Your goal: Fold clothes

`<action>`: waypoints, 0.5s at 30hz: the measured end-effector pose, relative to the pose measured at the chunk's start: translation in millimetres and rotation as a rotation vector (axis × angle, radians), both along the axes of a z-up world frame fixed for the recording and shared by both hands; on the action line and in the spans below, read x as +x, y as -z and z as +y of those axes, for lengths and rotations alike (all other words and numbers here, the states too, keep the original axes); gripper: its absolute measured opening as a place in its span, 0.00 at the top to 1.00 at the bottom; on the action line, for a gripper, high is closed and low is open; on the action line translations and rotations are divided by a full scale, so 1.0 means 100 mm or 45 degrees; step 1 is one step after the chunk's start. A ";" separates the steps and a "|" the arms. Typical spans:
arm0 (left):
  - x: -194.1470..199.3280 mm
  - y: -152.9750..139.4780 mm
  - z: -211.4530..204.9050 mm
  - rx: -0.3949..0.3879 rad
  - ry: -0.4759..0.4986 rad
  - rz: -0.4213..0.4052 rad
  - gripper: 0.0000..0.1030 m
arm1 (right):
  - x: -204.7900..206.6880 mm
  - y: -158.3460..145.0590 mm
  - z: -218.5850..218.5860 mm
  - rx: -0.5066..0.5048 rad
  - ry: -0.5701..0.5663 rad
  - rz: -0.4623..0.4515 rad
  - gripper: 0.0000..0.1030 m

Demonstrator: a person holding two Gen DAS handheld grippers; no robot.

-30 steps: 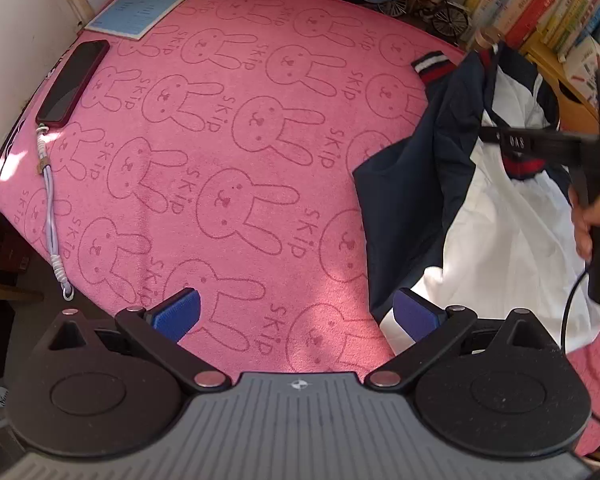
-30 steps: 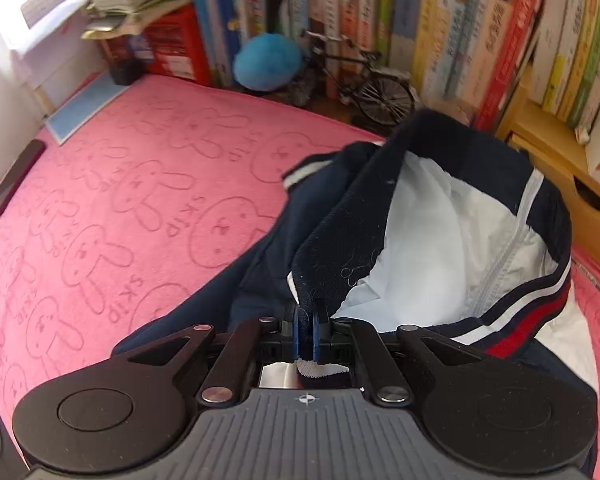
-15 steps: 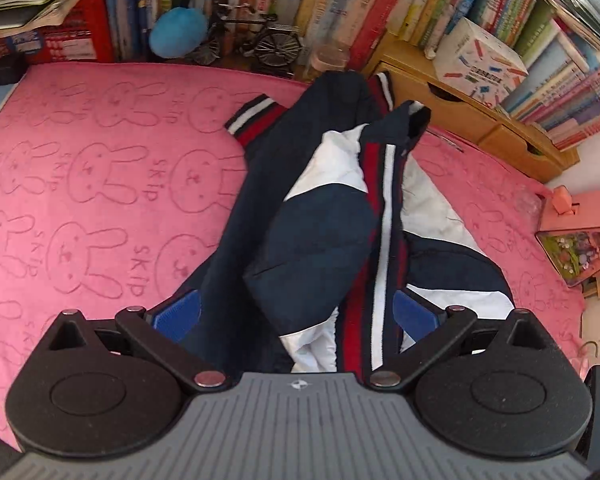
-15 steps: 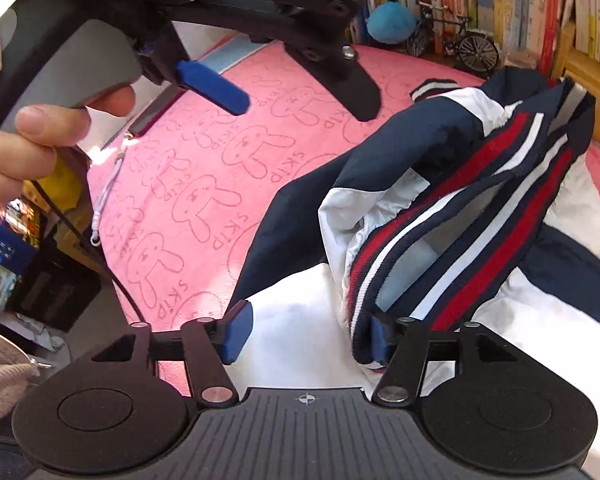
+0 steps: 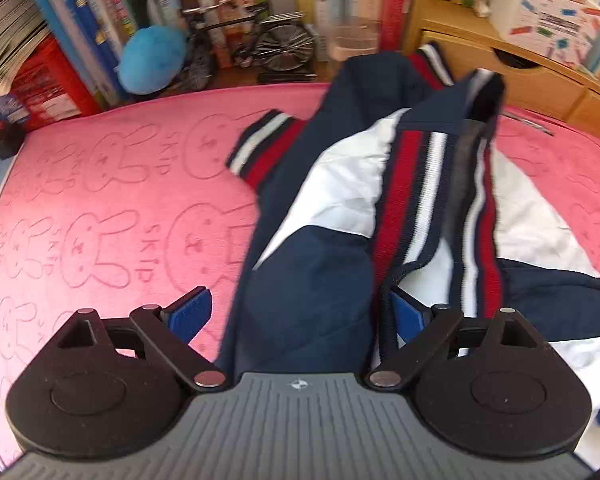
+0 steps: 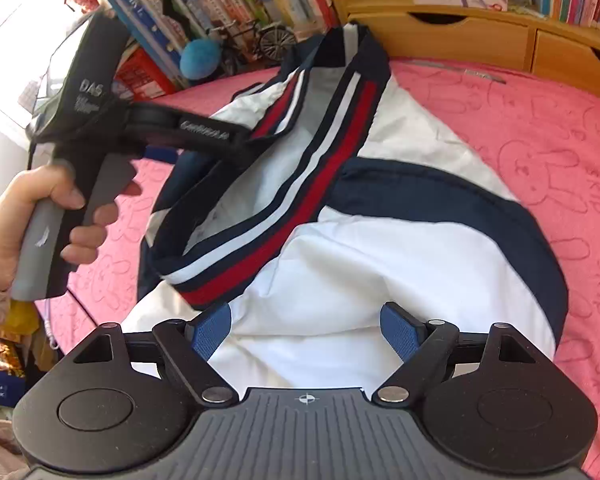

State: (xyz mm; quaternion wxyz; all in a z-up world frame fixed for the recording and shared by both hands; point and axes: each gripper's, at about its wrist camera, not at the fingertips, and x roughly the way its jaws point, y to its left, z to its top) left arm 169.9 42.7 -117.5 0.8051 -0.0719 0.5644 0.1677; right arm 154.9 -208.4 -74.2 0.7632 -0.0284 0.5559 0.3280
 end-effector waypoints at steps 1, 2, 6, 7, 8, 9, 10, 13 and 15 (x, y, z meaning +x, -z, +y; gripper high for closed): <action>-0.01 0.03 0.09 0.004 -0.033 0.015 0.09 | 0.10 0.03 0.03 -0.005 0.030 -0.023 0.20; -0.02 0.06 0.17 0.008 -0.066 0.031 0.08 | 0.22 0.07 0.10 -0.004 0.063 -0.039 0.20; -0.07 0.14 0.44 0.005 -0.174 0.064 0.08 | 0.80 0.30 0.51 -0.058 0.193 -0.072 0.20; -0.10 0.12 0.47 0.007 -0.188 0.061 0.08 | 0.92 0.33 0.63 -0.065 0.211 -0.090 0.20; -0.12 0.11 0.49 0.009 -0.200 0.058 0.08 | 1.00 0.35 0.73 -0.070 0.220 -0.119 0.20; -0.15 0.09 0.50 0.015 -0.200 0.060 0.07 | 1.10 0.36 0.84 -0.084 0.239 -0.155 0.20; -0.17 0.07 0.50 0.018 -0.192 0.061 0.07 | 1.17 0.36 0.92 -0.098 0.257 -0.186 0.20; -0.26 0.01 0.52 0.012 -0.174 0.041 0.07 | 1.30 0.57 1.17 -0.249 0.177 -0.200 0.21; -0.29 -0.01 0.52 -0.001 -0.152 0.021 0.07 | 1.35 0.74 1.26 -0.329 0.136 -0.182 0.42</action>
